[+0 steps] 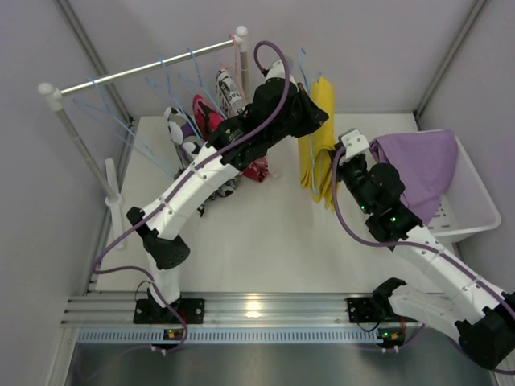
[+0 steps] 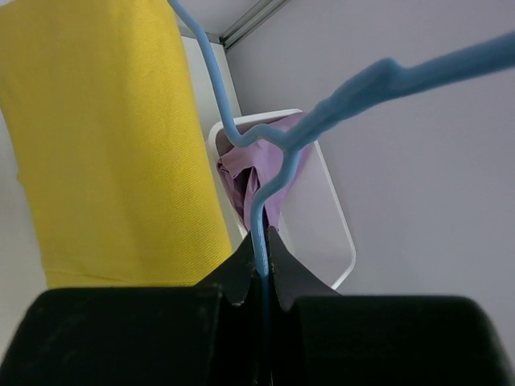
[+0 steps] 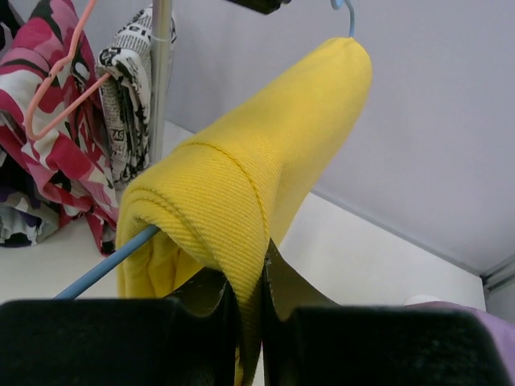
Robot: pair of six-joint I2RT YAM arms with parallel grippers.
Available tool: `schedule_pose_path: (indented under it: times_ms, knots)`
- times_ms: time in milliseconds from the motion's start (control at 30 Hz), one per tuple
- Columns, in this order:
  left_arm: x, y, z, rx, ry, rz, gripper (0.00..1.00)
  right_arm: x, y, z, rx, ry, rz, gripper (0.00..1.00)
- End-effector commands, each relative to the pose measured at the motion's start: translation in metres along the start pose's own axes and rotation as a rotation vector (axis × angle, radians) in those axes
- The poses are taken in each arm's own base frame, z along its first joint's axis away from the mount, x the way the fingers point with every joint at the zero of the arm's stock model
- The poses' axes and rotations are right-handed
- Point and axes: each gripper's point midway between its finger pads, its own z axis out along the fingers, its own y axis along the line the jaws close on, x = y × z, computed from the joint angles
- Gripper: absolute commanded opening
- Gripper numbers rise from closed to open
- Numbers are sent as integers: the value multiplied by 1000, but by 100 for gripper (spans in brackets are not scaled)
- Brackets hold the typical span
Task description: Remove the trousers from the hanger
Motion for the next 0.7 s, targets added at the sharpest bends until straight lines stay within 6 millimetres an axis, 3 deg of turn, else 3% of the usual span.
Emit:
schedule_pose_path:
  times_ms: [0,233,500,667]
  knots:
    - [-36,-39,-35,135,-99,-5,0,-97,-38,-16,89,-259,50,0]
    - [-26,-15,-23,72,-73,15,0,-128,-45,-26,83,-310,67,0]
    - [-18,26,-3,-15,-33,25,0,-181,-60,-44,91,-400,103,0]
    - [-5,40,6,-44,-2,49,0,-214,-75,-61,120,-462,117,0]
